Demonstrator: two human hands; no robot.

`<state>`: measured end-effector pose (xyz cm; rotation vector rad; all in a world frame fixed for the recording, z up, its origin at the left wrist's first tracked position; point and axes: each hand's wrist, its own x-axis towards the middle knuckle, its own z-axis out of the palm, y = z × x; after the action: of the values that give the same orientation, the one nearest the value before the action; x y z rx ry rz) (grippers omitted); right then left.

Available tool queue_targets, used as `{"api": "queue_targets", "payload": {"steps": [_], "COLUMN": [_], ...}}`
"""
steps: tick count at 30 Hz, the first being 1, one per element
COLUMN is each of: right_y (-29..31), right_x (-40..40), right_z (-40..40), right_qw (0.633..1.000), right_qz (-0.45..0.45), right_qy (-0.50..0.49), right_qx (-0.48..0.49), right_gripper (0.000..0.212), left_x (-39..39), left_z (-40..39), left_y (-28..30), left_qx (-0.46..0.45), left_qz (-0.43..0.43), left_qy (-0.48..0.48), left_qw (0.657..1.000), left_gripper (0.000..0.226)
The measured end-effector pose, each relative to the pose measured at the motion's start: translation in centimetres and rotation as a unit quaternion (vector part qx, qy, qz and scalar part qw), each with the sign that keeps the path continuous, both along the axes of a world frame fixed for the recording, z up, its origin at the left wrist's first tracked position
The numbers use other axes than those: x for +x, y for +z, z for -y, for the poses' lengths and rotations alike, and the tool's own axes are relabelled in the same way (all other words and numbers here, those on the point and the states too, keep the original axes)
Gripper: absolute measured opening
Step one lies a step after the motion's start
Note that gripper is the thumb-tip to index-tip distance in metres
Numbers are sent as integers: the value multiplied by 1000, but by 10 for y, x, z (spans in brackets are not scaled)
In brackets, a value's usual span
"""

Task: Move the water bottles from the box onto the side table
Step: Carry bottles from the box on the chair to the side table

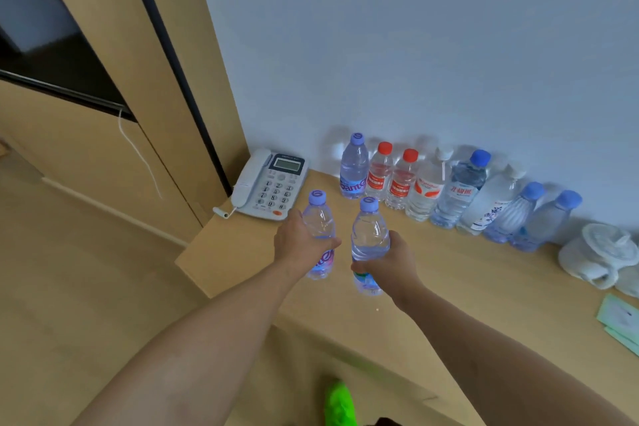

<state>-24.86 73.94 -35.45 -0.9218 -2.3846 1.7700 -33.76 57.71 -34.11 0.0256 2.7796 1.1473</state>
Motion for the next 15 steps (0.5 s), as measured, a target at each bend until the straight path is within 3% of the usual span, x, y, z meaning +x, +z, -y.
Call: {"api": "queue_targets", "payload": {"steps": [8,15], "right_y": [-23,-33], "right_x": [-81,-114], "right_z": [-28,-30], "right_qw": [1000,998], "right_qz": [-16,-43], "right_qy": [2,-8], "right_qx": [-18,-34], "right_gripper": [63,60], "left_x": [-91,-143], "left_z": [-34,-54], "left_y": [-18,-21], "left_qx": [-14,26], "left_qz": [-6,-19], "left_qy": [-1,3], "left_qw": [1000,999], "left_gripper": [76,71]}}
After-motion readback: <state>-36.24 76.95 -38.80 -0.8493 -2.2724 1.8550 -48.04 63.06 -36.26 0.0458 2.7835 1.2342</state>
